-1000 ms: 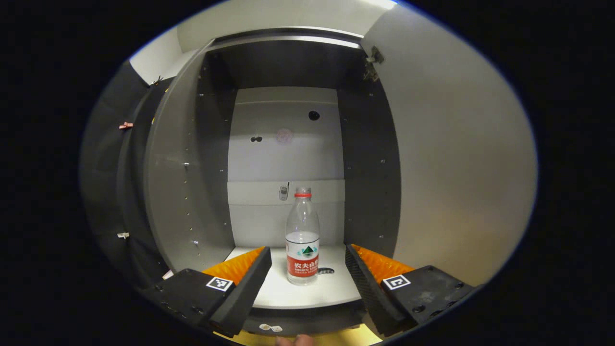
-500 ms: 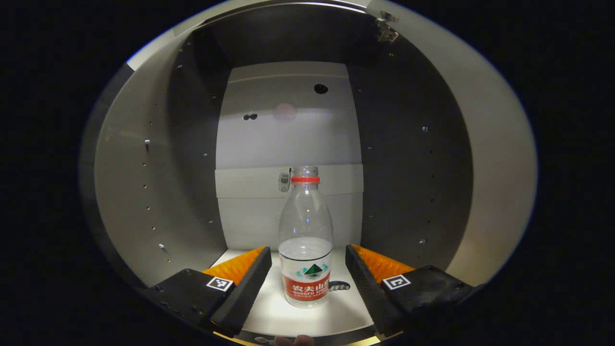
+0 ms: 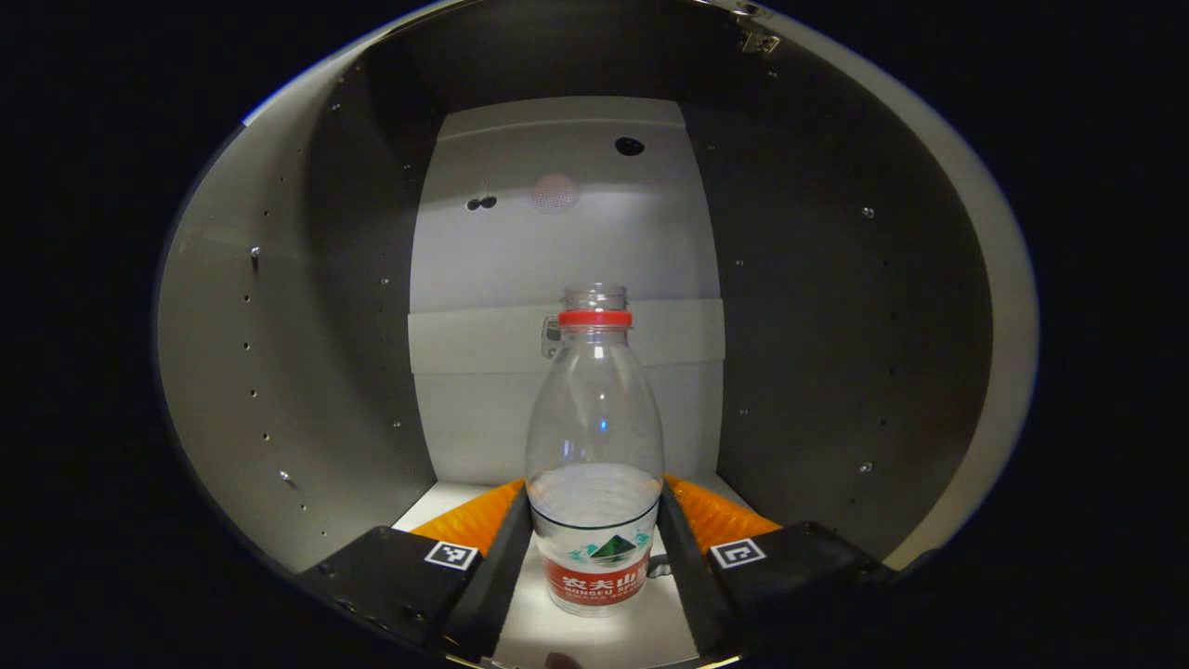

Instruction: Open the cabinet door with the right hand, grasp the bottle in the cabinet with the left hand and place it on the coaster, then close the cabinet door with the right hand.

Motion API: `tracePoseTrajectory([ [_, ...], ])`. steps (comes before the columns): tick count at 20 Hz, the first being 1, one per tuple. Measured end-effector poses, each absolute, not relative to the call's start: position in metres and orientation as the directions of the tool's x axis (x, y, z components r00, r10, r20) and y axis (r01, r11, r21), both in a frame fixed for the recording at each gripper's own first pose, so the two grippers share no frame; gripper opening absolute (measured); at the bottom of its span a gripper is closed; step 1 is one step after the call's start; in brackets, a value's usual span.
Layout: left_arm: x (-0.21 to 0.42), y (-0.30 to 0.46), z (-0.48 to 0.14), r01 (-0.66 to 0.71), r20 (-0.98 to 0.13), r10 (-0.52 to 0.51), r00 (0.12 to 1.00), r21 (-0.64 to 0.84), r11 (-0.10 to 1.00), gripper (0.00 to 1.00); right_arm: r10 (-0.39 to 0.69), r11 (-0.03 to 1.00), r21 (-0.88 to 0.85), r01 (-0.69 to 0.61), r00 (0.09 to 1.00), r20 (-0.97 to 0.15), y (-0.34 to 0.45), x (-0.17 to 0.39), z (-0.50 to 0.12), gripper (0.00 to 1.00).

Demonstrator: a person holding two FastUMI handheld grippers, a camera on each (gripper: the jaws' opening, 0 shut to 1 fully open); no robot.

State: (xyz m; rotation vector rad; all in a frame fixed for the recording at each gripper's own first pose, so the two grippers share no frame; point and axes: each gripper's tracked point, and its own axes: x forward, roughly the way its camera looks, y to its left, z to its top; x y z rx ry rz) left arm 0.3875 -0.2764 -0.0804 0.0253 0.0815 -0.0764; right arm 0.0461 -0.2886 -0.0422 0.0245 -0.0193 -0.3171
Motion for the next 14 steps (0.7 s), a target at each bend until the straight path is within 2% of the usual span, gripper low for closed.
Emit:
tracePoseTrajectory([
  [5,0.348,-0.26,-0.056,0.105,-0.048,-0.104,0.993,0.011,0.994,0.76,-0.291,0.957,0.02,0.29,0.957,0.02,-0.282,0.041,-0.036,0.98],
  [14,0.235,-0.19,-0.018,0.118,0.013,-0.118,0.993,-0.002,0.993,0.75,-0.268,0.963,0.042,0.266,0.962,0.05,-0.257,0.04,-0.021,0.98],
])
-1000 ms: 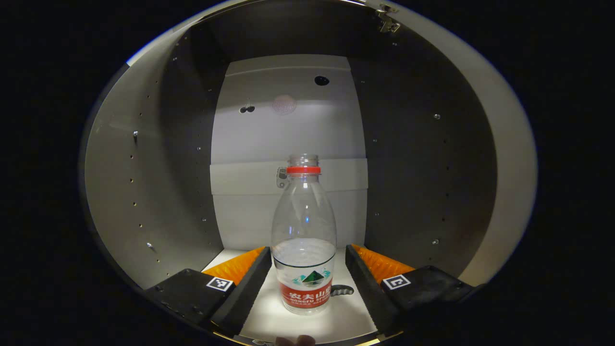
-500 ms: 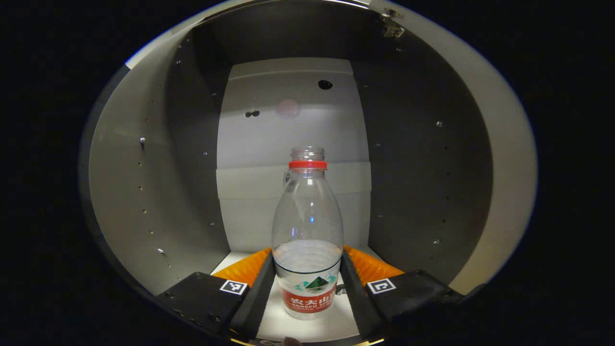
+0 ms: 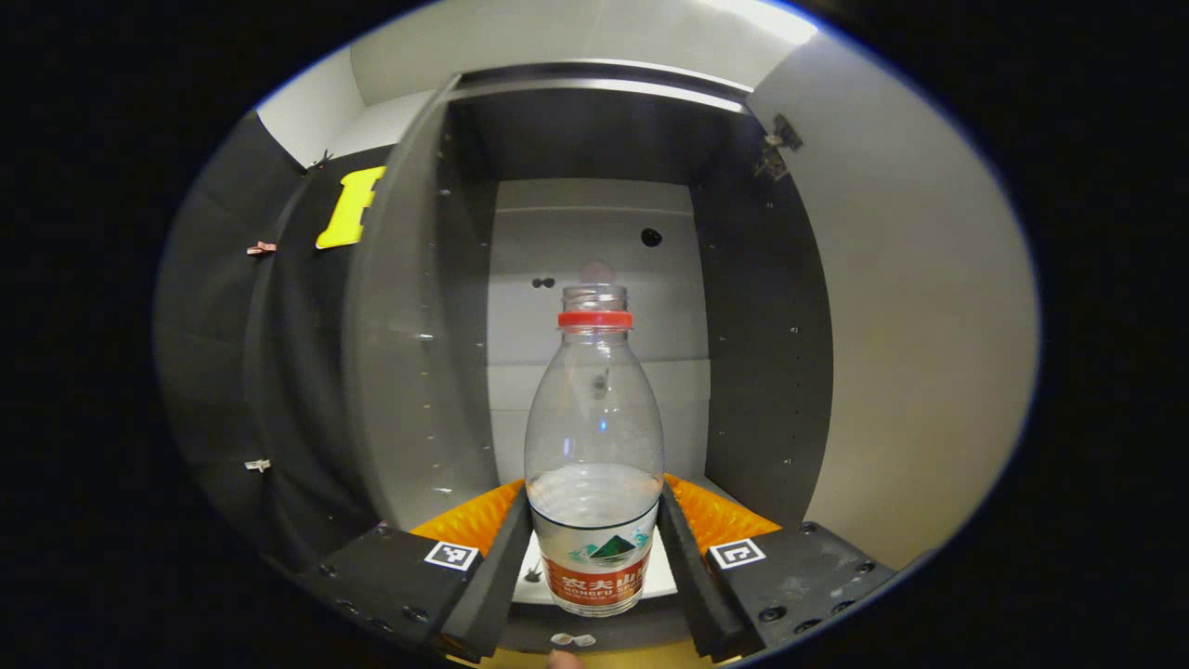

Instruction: Open the cabinet door with the right hand, grasp the bottle in the cabinet with the left hand and place it on the coaster, then close the cabinet door with the right hand.

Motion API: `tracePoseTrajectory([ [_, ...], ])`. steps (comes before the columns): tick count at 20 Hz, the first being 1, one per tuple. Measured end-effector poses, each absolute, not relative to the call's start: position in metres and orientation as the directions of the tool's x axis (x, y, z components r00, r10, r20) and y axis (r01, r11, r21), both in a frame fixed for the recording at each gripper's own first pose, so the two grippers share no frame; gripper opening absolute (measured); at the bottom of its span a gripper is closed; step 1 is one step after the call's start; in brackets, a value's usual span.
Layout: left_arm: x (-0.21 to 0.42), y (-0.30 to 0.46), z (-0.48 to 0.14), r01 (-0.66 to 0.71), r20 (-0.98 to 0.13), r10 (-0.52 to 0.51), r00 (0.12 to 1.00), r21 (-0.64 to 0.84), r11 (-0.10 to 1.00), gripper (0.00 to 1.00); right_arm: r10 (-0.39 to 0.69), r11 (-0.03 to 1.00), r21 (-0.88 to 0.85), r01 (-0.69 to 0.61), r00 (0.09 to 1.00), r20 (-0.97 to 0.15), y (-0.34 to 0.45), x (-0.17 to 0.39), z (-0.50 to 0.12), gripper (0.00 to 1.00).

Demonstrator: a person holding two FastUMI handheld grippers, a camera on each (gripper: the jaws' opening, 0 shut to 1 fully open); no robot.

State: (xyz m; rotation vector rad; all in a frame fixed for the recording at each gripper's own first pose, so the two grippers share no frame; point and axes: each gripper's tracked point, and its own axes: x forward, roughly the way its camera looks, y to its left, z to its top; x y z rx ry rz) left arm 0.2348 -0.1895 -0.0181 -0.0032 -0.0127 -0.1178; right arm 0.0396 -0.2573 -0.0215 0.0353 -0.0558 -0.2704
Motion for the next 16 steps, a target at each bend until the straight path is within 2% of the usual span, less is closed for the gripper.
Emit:
tracePoseTrajectory([
  [8,0.149,-0.103,-0.037,0.096,0.009,-0.096,0.995,0.027,0.995,0.76,-0.288,0.958,0.036,0.286,0.955,0.069,-0.249,0.042,-0.012,0.98],
  [13,0.104,-0.069,-0.086,0.115,-0.005,-0.115,0.993,0.033,0.993,0.76,-0.323,0.946,0.055,0.32,0.944,0.065,-0.255,0.04,-0.013,0.98],
  [16,0.081,-0.067,-0.112,0.15,0.022,-0.151,0.988,0.029,0.988,0.75,-0.334,0.942,0.046,0.332,0.94,0.068,-0.252,0.04,-0.012,0.98],
])
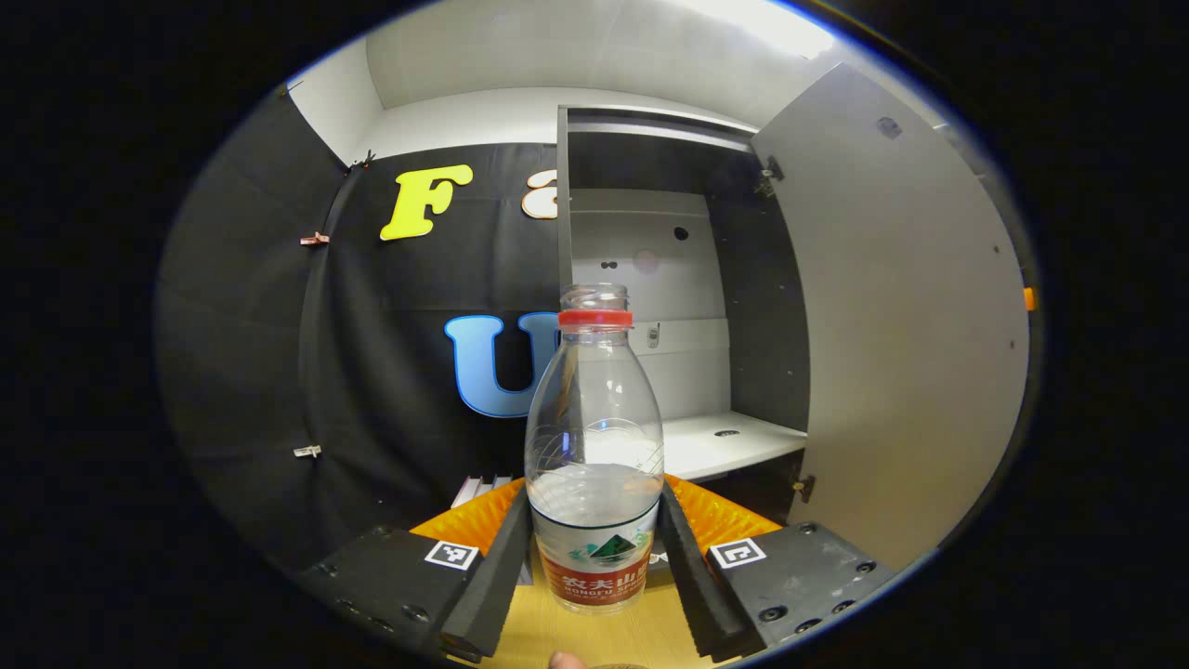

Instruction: Open the cabinet door with the right hand, grasp the bottle in the cabinet with the left hand and place it on the coaster, then close the cabinet door with the right hand.

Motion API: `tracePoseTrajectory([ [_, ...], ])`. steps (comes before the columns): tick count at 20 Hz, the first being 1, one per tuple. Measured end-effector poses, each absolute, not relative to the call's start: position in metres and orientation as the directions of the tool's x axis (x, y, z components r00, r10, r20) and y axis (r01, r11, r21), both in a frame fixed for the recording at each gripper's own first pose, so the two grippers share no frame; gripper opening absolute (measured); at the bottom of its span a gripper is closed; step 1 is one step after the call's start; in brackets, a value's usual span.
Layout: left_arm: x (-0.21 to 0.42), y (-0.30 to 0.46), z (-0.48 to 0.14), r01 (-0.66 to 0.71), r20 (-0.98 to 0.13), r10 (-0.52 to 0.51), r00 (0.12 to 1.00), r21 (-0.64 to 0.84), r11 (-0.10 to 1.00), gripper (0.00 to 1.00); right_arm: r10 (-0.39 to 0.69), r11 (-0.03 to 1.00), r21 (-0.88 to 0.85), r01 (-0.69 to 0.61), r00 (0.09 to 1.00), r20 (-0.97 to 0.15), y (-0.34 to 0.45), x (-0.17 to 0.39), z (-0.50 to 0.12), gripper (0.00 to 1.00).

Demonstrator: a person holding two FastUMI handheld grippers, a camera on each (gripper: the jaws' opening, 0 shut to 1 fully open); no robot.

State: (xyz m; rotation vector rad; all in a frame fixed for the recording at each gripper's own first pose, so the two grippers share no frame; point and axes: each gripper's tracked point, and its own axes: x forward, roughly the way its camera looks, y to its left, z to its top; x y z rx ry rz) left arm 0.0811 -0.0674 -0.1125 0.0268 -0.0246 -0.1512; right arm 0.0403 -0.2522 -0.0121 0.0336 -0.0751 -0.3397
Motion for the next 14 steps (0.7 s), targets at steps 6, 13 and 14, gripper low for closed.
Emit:
tracePoseTrajectory([
  [6,0.047,-0.074,-0.179,0.199,0.033,-0.198,0.98,-0.032,0.979,0.76,-0.342,0.94,0.037,0.34,0.937,0.067,-0.241,0.041,-0.01,0.98],
  [13,0.025,-0.07,-0.27,0.223,-0.007,-0.224,0.975,-0.019,0.975,0.76,-0.396,0.918,0.061,0.392,0.915,0.077,-0.249,0.035,-0.001,0.99],
  [14,0.024,-0.072,-0.28,0.236,-0.01,-0.236,0.972,-0.033,0.971,0.76,-0.41,0.912,0.054,0.406,0.909,0.079,-0.252,0.034,0.0,0.99],
])
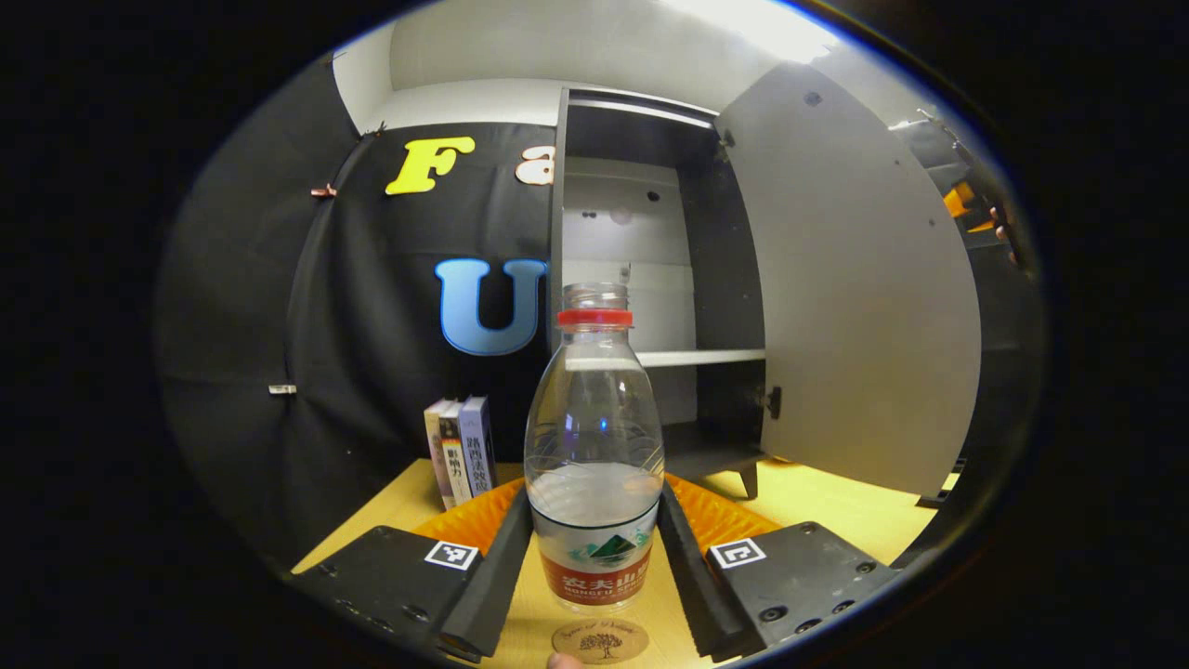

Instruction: Open the cabinet door with the right hand, grasp the bottle in the cabinet with the left hand and place it on the coaster, then close the cabinet door with the right hand.

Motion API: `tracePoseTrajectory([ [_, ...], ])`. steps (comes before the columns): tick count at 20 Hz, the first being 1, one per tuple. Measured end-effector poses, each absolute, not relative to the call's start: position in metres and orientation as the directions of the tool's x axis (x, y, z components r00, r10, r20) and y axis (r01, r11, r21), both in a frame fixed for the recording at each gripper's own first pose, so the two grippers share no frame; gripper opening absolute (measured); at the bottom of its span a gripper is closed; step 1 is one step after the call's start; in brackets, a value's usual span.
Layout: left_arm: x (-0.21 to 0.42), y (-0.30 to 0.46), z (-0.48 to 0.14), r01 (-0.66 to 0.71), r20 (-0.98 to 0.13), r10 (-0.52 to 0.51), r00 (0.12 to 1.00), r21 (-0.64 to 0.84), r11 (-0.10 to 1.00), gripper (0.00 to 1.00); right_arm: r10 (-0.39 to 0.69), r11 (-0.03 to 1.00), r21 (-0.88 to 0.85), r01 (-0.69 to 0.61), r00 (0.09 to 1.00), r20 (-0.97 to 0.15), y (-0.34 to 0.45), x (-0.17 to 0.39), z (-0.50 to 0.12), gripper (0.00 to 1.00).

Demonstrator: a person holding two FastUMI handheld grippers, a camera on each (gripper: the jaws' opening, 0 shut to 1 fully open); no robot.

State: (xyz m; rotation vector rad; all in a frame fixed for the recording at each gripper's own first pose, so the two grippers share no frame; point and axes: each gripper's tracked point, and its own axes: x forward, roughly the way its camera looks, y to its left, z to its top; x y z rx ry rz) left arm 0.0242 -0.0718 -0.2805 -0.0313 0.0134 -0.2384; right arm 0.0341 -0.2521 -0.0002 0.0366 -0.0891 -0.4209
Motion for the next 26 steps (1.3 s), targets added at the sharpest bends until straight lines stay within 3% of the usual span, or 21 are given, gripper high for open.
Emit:
tracePoseTrajectory([
  [10,0.032,-0.072,-0.371,0.297,-0.051,-0.299,0.953,-0.045,0.954,0.76,-0.484,0.875,0.041,0.482,0.874,0.046,-0.26,0.021,-0.004,1.0],
  [26,0.023,-0.075,-0.411,0.308,-0.106,-0.311,0.945,-0.041,0.95,0.8,-0.545,0.838,0.011,0.545,0.838,0.015,-0.26,-0.005,-0.012,0.99],
])
